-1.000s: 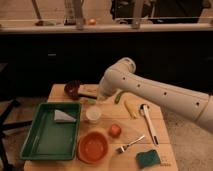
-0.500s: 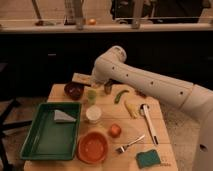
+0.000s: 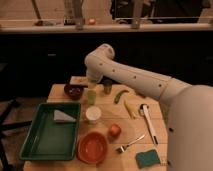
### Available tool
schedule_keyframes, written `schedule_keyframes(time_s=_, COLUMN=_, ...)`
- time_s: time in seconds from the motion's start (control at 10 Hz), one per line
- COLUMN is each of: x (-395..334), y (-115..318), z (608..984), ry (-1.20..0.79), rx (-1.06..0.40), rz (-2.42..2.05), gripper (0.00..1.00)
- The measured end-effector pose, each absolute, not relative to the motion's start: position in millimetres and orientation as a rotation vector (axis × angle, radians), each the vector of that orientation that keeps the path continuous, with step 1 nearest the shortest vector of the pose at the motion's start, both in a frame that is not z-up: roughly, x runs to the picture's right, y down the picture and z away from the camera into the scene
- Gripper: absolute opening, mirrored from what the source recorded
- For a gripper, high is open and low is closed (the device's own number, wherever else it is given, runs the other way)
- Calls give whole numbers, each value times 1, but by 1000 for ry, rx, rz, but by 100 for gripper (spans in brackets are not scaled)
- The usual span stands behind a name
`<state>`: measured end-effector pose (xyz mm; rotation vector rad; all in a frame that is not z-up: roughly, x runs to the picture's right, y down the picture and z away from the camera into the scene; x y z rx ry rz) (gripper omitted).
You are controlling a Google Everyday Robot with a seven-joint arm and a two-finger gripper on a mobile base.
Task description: Wipe purple bowl with eraser
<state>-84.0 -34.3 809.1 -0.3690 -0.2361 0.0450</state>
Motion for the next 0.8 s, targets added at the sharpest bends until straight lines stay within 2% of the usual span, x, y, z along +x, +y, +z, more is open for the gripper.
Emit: schedule_keyframes(time_s=0.8, x=-133, y=-46, z=844, ry=-154, rx=-387, rz=-97, gripper=0)
